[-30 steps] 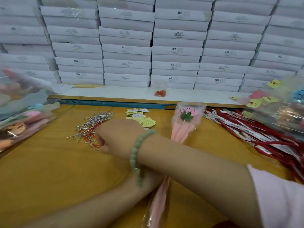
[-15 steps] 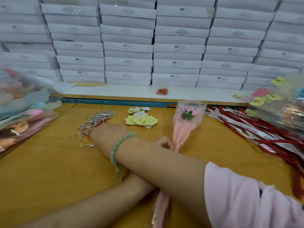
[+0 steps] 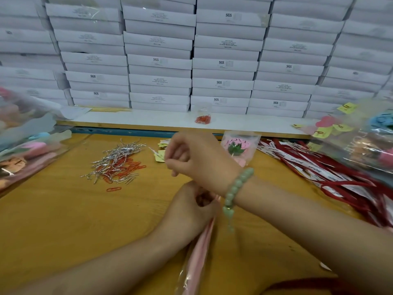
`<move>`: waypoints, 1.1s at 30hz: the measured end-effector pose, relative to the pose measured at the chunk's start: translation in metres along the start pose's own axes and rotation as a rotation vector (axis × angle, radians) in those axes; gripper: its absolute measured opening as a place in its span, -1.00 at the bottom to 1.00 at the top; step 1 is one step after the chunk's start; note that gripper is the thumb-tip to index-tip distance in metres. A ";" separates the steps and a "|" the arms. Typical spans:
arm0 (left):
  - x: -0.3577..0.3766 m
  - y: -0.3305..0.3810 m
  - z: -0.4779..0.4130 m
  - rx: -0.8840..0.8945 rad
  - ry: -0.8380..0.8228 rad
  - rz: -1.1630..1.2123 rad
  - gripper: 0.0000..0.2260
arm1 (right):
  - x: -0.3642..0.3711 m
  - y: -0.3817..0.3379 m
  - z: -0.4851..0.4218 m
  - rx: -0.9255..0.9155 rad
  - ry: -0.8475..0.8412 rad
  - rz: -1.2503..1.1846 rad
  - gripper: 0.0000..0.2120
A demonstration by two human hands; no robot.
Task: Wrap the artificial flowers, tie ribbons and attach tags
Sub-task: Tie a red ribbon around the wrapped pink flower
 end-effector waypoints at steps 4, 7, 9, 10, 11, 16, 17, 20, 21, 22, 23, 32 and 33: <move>0.002 0.003 -0.001 0.025 0.025 -0.022 -0.75 | -0.011 0.027 0.017 0.095 -0.013 -0.064 -0.90; 0.000 0.006 0.001 0.009 0.016 -0.006 -0.79 | -0.021 0.032 0.026 0.086 0.030 -0.163 -0.91; -0.001 0.006 0.003 -0.020 0.018 -0.001 -0.78 | -0.029 0.035 0.034 0.079 0.102 -0.258 -0.93; -0.001 0.006 0.003 -0.033 0.022 0.008 -0.78 | -0.033 0.038 0.039 0.077 0.139 -0.314 -0.94; -0.002 0.006 0.003 -0.044 0.024 0.017 -0.79 | -0.035 0.040 0.045 0.090 0.162 -0.375 -0.94; -0.003 0.005 0.003 -0.062 0.051 0.040 -0.85 | -0.017 0.062 0.083 0.274 0.143 -0.551 -0.84; -0.004 0.006 0.003 -0.060 0.065 0.047 -0.85 | -0.011 0.065 0.089 0.323 0.124 -0.573 -0.83; -0.005 0.007 0.003 -0.075 0.102 0.092 -0.85 | -0.003 0.071 0.094 0.407 0.073 -0.655 -0.76; -0.005 0.007 0.003 -0.076 0.114 0.103 -0.85 | -0.003 0.071 0.094 0.421 0.063 -0.660 -0.75; -0.005 0.007 0.003 -0.076 0.124 0.113 -0.84 | -0.003 0.072 0.094 0.425 0.056 -0.647 -0.74; -0.006 0.007 0.003 -0.075 0.133 0.125 -0.84 | -0.002 0.071 0.094 0.423 0.047 -0.622 -0.73; -0.004 0.013 0.006 -0.007 0.080 0.119 -0.86 | -0.005 0.072 0.093 0.409 -0.048 -0.608 -0.83; -0.004 0.013 0.007 0.000 0.080 0.114 -0.85 | -0.005 0.072 0.093 0.408 -0.054 -0.636 -0.86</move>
Point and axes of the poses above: each hand's wrist, its own z-axis away from the middle knuckle, its own x-axis out of the palm, y = z × x, the point moved 4 cm from there along -z, towards the middle knuckle, and after that the axes turned 4 degrees about -y, right-handed, at the moved point
